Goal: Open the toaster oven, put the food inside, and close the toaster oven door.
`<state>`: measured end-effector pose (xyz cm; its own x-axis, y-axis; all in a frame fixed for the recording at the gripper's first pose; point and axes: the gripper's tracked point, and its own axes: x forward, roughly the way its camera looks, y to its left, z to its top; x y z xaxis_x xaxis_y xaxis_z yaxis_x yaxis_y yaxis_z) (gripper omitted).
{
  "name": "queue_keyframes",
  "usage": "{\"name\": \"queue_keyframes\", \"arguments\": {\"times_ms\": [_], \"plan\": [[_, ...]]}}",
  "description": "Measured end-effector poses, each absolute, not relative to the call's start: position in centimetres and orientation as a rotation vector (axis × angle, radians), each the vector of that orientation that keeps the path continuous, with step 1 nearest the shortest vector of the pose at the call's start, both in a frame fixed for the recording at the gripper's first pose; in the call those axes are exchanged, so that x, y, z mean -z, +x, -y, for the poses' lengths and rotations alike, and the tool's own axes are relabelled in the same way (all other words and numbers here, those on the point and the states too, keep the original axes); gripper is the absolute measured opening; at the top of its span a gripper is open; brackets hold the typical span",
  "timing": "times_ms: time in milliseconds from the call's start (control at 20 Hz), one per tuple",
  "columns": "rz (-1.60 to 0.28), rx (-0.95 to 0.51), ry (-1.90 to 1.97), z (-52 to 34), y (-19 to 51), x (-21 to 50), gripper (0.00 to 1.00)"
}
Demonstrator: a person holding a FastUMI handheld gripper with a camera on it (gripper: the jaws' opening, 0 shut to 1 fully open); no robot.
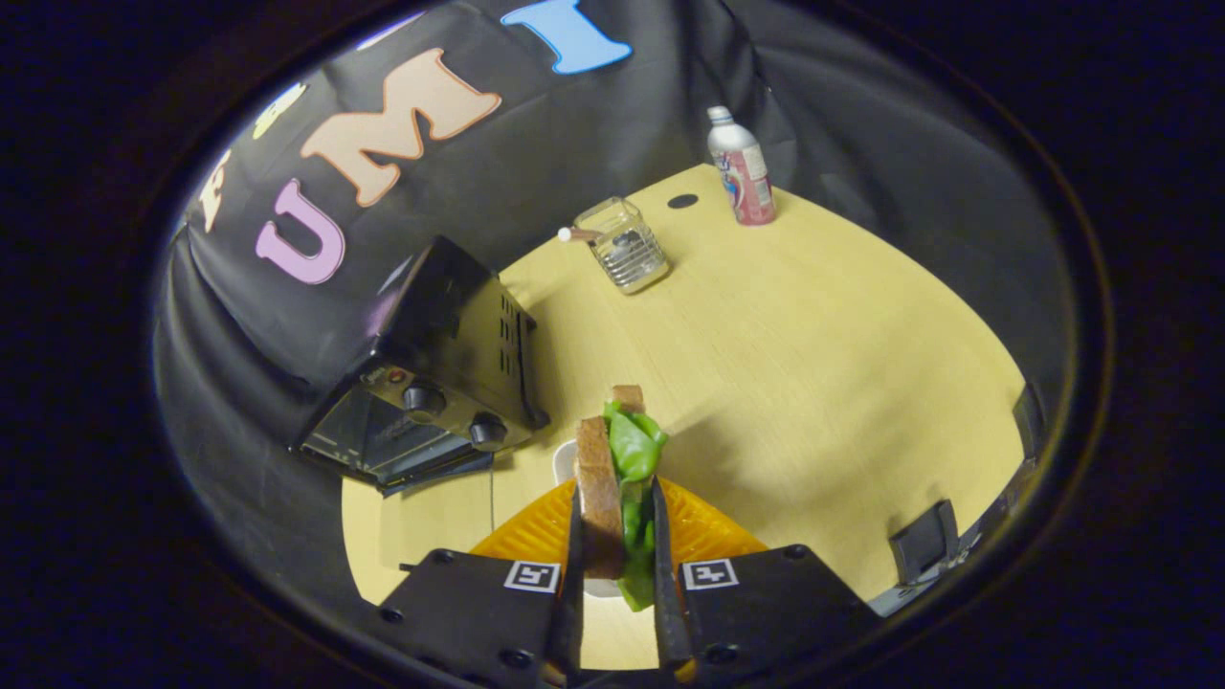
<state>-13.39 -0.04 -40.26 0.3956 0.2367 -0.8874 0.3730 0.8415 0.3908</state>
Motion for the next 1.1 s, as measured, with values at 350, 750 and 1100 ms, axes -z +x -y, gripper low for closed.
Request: {"name": "queue_keyframes", "arguments": {"times_ms": [350, 750, 1100], "plan": [[-1.108, 0.154, 0.781, -2.5, -11.9, 36.1, 0.32], [-1.132, 0.132, 1.003, -11.9, -11.8, 35.0, 0.32], [-1.169, 0.091, 1.152, -19.7, -11.1, 35.6, 0.32]]}}
